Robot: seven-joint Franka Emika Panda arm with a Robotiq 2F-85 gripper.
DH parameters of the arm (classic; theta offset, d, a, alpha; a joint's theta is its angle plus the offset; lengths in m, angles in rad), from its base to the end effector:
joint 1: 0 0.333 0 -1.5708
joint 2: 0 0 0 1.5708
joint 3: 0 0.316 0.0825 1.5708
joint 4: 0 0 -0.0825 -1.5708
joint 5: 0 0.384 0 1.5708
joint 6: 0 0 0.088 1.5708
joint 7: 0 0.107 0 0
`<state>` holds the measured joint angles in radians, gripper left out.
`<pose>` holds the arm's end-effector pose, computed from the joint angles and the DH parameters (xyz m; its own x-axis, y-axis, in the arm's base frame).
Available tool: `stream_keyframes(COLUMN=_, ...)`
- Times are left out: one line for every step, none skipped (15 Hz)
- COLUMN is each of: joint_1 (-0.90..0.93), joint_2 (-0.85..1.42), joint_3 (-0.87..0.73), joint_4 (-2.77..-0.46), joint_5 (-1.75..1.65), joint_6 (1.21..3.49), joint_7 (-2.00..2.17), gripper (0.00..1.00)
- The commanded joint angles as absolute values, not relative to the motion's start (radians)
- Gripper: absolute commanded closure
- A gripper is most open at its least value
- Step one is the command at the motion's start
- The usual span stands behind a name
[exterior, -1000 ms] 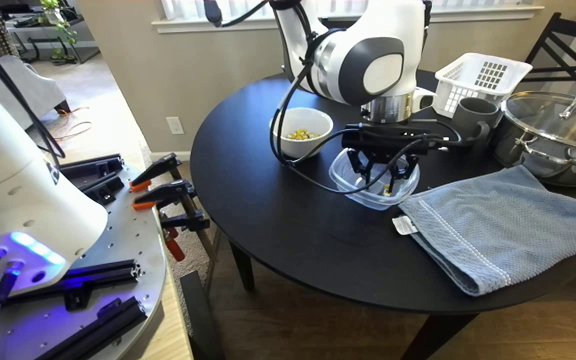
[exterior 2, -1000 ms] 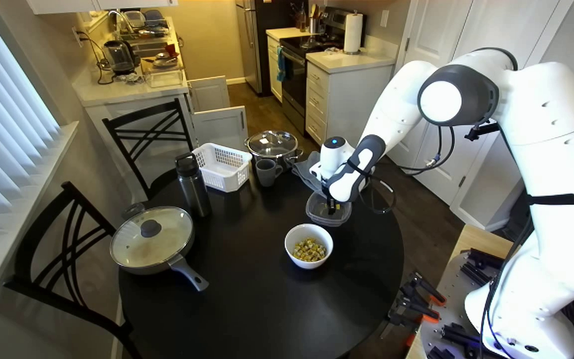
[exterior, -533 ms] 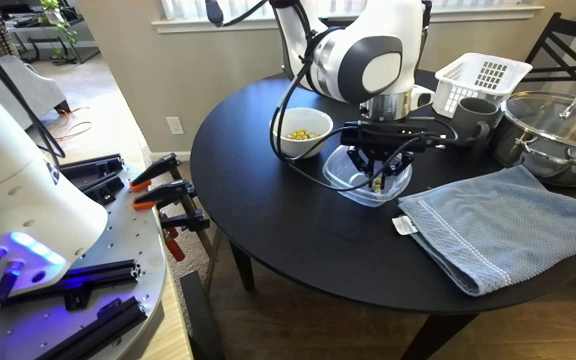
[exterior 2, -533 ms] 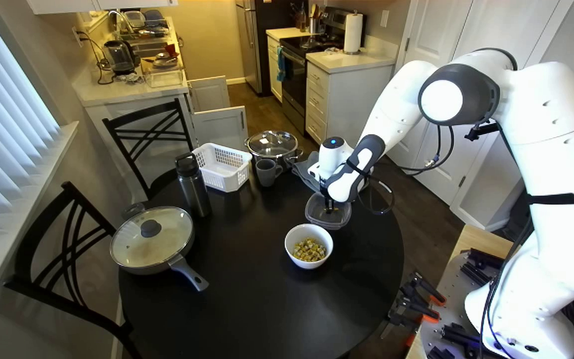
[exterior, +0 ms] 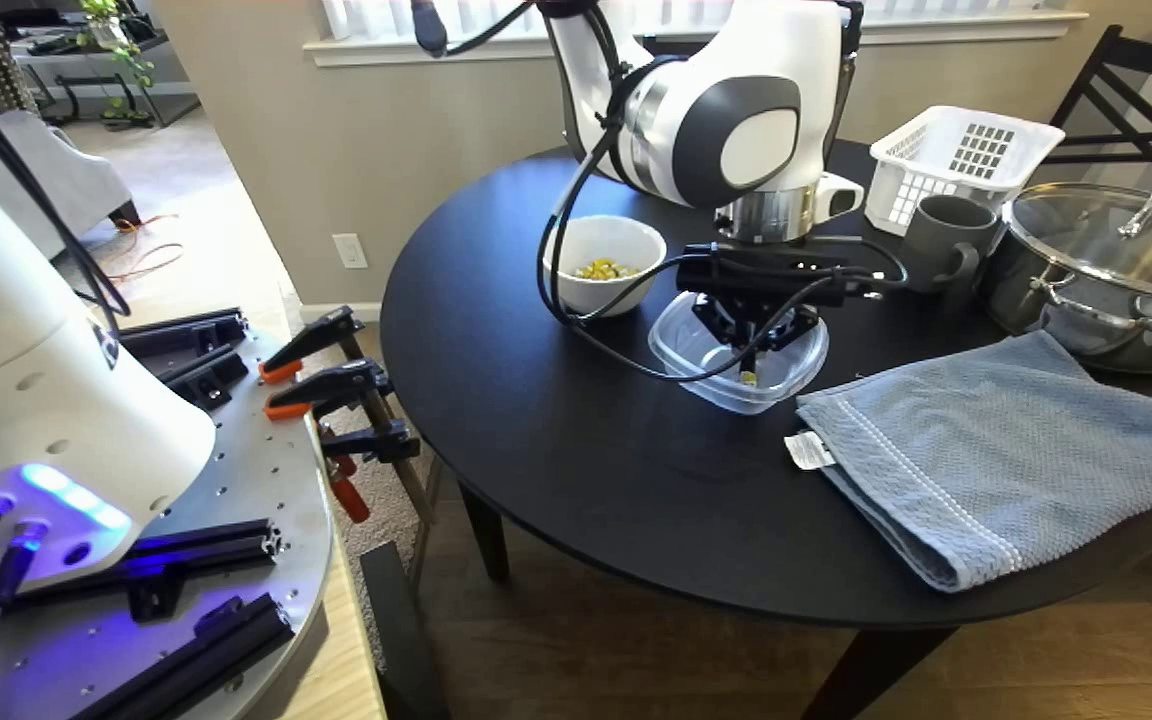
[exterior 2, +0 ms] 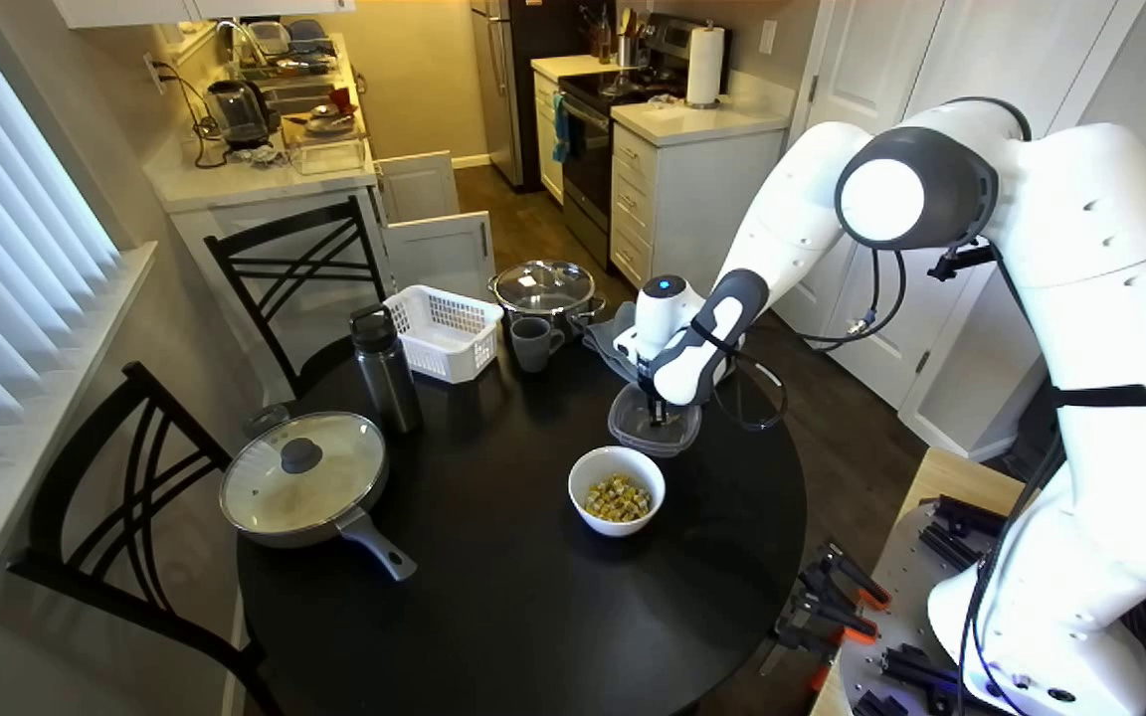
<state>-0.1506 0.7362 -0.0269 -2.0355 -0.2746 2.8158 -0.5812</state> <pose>0.5731 -0.0898 0.0798 0.7849 0.6183 -0.0410 0.6186 -0.7778 0.1112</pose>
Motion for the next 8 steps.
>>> stream_keyframes(joint_1=-0.18, joint_2=0.704, joint_3=-0.003, joint_4=-2.062, joint_5=-0.279, joint_6=2.807, joint_7=-0.572, gripper=1.0)
stream_keyframes(joint_1=-0.181, joint_2=0.701, joint_3=-0.002, joint_4=-2.062, joint_5=-0.279, joint_6=2.806, joint_7=-0.571, gripper=1.0)
stream_keyframes(joint_1=-0.18, joint_2=0.693, joint_3=-0.003, joint_4=-2.065, joint_5=-0.28, joint_6=2.804, joint_7=-0.569, gripper=1.0)
stream_keyframes(joint_1=-0.18, joint_2=0.684, joint_3=-0.002, joint_4=-2.069, joint_5=-0.28, joint_6=2.804, joint_7=-0.568, gripper=1.0)
stream_keyframes(joint_1=-0.179, joint_2=0.664, joint_3=-0.001, joint_4=-2.079, joint_5=-0.28, joint_6=2.799, joint_7=-0.566, gripper=1.0)
stream_keyframes(joint_1=-0.18, joint_2=0.64, joint_3=0.003, joint_4=-2.094, joint_5=-0.28, joint_6=2.804, joint_7=-0.568, gripper=1.0)
stream_keyframes(joint_1=-0.183, joint_2=0.615, joint_3=0.01, joint_4=-2.106, joint_5=-0.277, joint_6=2.803, joint_7=-0.571, gripper=1.0)
stream_keyframes(joint_1=-0.192, joint_2=0.582, joint_3=0.027, joint_4=-2.121, joint_5=-0.27, joint_6=2.795, joint_7=-0.584, gripper=1.0)
